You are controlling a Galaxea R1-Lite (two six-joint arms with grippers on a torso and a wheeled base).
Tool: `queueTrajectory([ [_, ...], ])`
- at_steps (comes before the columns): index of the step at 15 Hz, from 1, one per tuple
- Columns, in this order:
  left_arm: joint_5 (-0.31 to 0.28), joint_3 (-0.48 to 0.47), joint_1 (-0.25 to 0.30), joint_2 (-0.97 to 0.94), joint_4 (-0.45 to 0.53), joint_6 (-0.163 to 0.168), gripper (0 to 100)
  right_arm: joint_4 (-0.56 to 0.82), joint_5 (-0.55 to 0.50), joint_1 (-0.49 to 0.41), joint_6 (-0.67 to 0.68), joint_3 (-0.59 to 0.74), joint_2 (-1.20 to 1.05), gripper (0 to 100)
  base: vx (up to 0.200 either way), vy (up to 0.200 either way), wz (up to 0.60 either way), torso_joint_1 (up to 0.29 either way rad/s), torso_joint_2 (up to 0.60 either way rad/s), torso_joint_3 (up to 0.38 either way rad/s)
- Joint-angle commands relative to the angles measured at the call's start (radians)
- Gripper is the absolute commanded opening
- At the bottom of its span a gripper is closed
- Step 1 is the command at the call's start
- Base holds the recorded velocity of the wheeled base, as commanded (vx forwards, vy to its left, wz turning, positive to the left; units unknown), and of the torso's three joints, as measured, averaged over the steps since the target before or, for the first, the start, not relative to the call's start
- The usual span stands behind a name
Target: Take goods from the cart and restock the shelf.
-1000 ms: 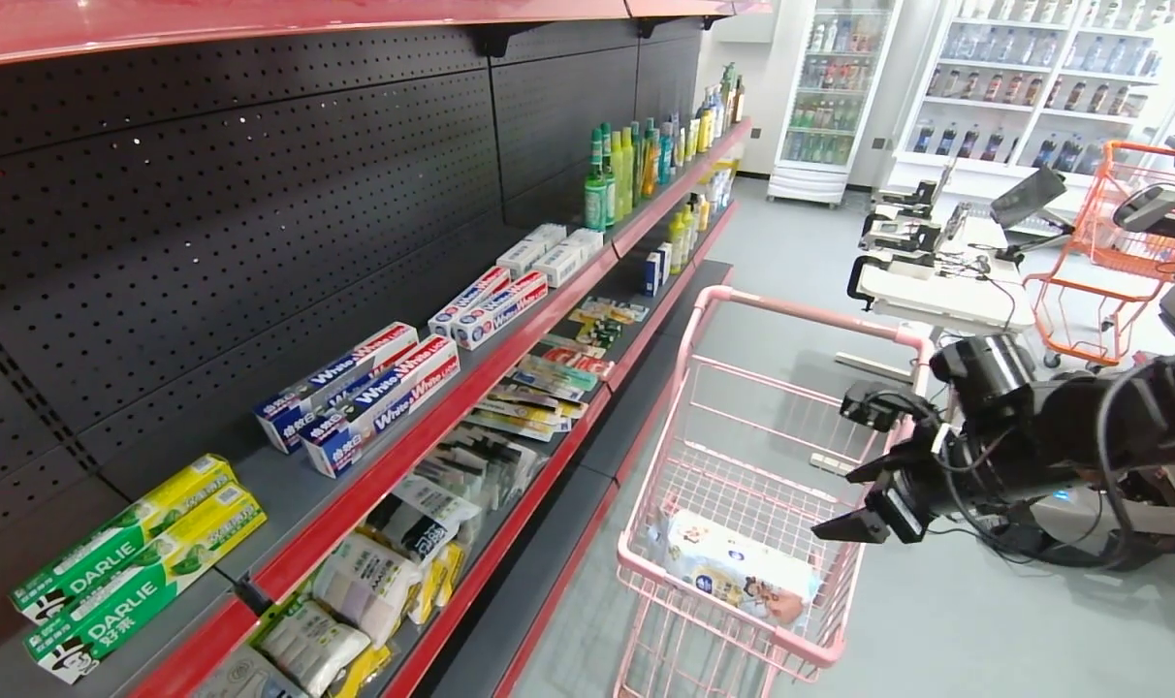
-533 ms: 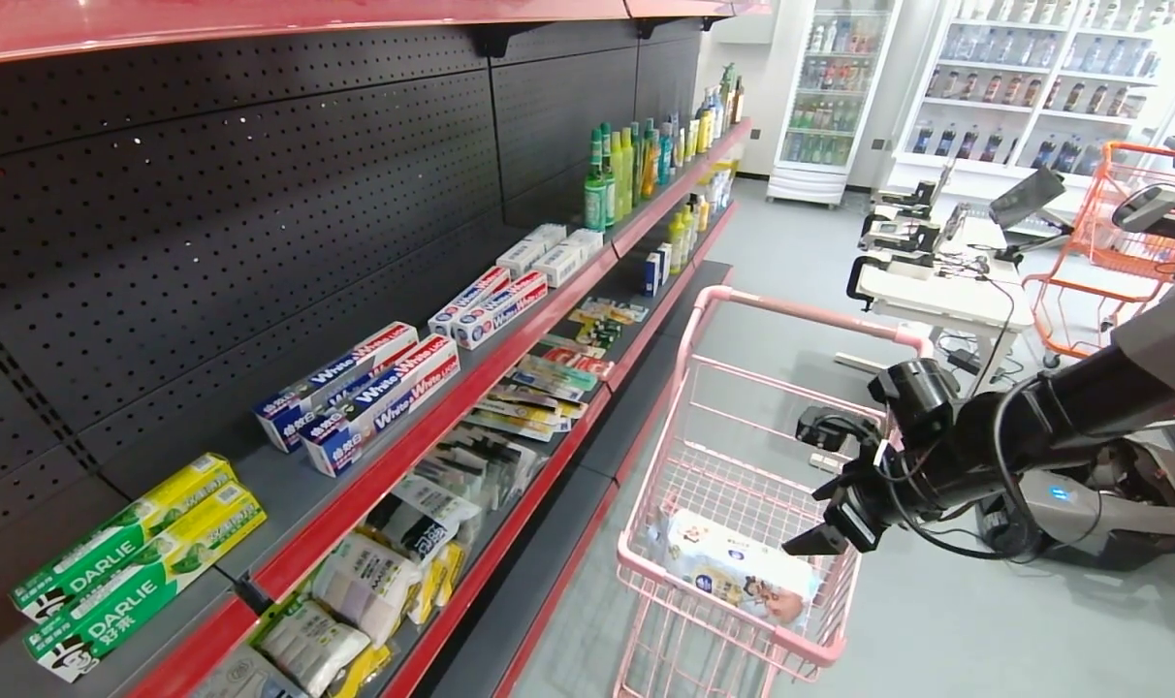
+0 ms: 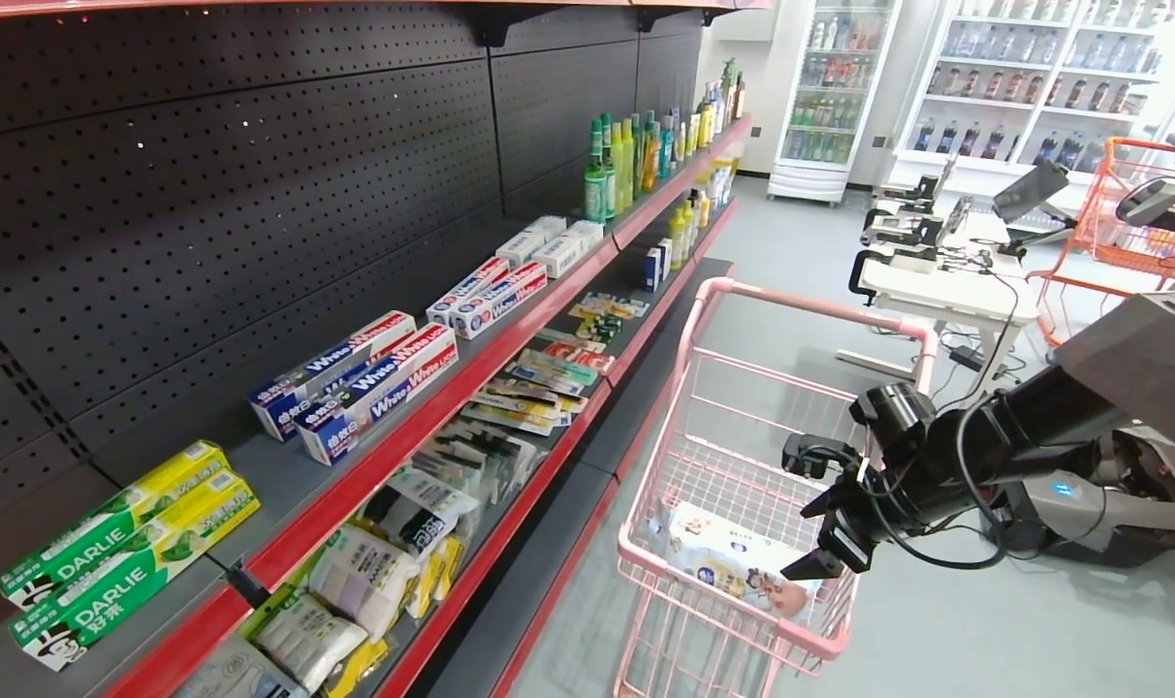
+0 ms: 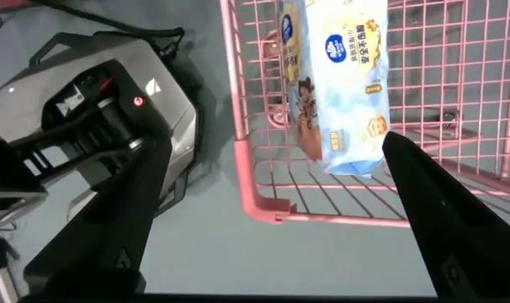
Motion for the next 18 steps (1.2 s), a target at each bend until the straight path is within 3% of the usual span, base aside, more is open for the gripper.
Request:
queueTrajectory([
  [1,0.0,0.0,0.0,0.001,0.001,0.0,100,0.0,0.0,-0.006,-0.005,-0.007,0.023,100,0.0,0.0,0.0,-0.149,0.3,0.159],
  [8,0.0,0.0,0.0,0.001,0.0,0.0,100,0.0,0.0,-0.055,-0.055,-0.074,0.093,100,0.0,0.0,0.0,-0.148,0.32,0.174],
  [13,0.0,0.0,0.0,0.001,0.001,0.0,100,0.001,0.006,-0.101,-0.164,-0.125,0.119,100,0.0,0.0,0.0,-0.156,0.34,0.182],
  [18,0.0,0.0,0.0,0.001,0.0,0.0,100,0.001,0.063,-0.11,-0.203,-0.162,0.139,100,0.0,0.0,0.0,-0.16,0.36,0.196],
])
